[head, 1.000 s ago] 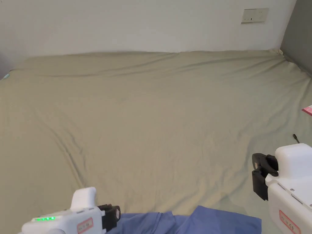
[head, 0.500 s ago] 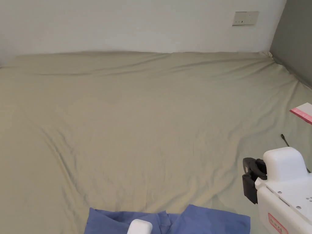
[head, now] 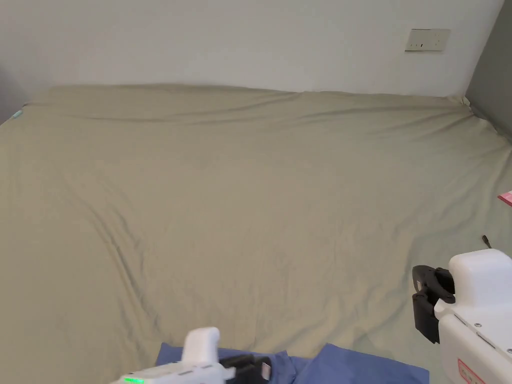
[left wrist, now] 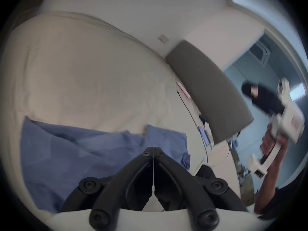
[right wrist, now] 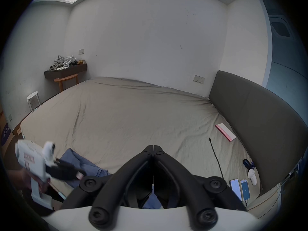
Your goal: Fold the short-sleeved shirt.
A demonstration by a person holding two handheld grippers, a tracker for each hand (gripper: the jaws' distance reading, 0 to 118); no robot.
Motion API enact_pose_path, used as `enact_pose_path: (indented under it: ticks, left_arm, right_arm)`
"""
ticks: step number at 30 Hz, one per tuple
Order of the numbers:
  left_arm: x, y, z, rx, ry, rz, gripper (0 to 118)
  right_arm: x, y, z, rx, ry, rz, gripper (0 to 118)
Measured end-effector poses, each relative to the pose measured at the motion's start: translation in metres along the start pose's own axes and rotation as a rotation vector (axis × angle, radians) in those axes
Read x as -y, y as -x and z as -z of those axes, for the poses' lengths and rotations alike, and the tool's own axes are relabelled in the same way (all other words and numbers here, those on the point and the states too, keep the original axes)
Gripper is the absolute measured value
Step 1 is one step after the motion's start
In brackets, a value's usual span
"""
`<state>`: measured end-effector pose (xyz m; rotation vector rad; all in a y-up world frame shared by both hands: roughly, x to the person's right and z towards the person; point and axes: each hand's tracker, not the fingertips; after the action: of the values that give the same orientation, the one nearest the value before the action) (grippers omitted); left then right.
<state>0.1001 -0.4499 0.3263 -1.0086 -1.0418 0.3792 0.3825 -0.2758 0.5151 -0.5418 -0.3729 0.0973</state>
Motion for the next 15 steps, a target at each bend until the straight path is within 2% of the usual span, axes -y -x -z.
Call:
enact_pose_path:
  ticks: [1,2,4,5,7,9,10,11,15]
  left_arm:
    - [-0.005,0.014,-0.014,-0.030,-0.027,-0.031,0]
    - [-0.009,0.027,-0.028,-0.076,-0.033,-0.045,11]
    - [-0.014,0.055,-0.052,-0.149,-0.015,-0.012,50]
    - [-0.014,0.068,-0.061,-0.172,-0.005,-0.018,61]
    - [-0.015,0.094,-0.077,-0.209,0.017,-0.077,74]
    - [-0.014,0.118,-0.087,-0.179,0.022,-0.156,90]
    - [-0.012,0.129,-0.088,-0.154,0.022,-0.203,108]
    - [-0.011,0.139,-0.086,-0.122,0.039,-0.247,118]
    - [-0.002,0.159,-0.065,0.033,0.079,-0.375,118]
  right_arm:
    - [-0.001,0.000,-0.001,-0.002,-0.005,-0.003,2]
    - [-0.002,0.000,-0.001,-0.002,-0.009,-0.005,2]
    - [-0.005,0.001,0.000,-0.002,-0.013,-0.006,2]
    - [-0.005,0.001,0.000,-0.004,-0.015,-0.004,2]
    - [-0.006,0.002,0.002,-0.009,-0.017,-0.005,2]
    - [-0.006,0.005,0.004,-0.012,-0.017,-0.010,2]
    - [-0.005,0.006,0.005,-0.016,-0.016,-0.010,2]
    - [-0.005,0.007,0.006,-0.021,-0.013,-0.008,2]
    - [-0.002,0.013,0.008,-0.036,0.001,-0.019,2]
